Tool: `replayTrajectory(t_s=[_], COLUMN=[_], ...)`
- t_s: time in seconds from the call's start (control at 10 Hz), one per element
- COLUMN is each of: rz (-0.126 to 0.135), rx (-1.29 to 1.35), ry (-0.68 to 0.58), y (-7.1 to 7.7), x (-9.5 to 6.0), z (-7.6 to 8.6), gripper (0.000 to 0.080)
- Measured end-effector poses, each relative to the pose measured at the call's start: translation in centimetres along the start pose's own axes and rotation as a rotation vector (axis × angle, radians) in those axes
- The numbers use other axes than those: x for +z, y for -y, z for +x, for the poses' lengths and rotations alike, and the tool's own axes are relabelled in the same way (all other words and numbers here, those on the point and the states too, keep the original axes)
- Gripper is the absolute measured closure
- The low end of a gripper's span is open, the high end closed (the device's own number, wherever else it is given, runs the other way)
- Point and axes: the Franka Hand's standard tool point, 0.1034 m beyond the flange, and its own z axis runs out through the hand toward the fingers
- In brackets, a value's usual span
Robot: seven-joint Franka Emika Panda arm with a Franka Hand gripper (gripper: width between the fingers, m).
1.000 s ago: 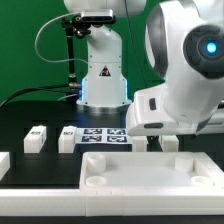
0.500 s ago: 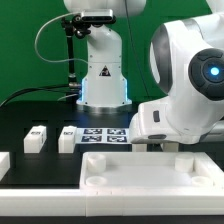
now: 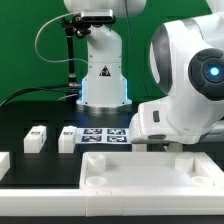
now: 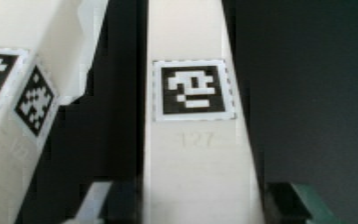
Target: Assemble desk
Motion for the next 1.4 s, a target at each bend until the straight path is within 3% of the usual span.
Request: replayTrajectory(t_s=[0.5, 0.7, 1.0, 1.2, 1.4], rz=[0.000, 0.013, 0.008, 0.014, 0.015], rx=[0.000, -0.008, -0.071, -0.068, -0.068], ry=[0.004, -0.022, -0.109, -0.276, -0.393], y=[0.0, -0.4, -0.5, -0.3, -0.5], x=[-0.3, -5.2, -10.3, -10.6, -11.0], z=[-0.2, -1.6, -4.4, -3.1, -3.2], gripper=[0.0511, 0.0511, 0.0511, 0.0511, 0.0511])
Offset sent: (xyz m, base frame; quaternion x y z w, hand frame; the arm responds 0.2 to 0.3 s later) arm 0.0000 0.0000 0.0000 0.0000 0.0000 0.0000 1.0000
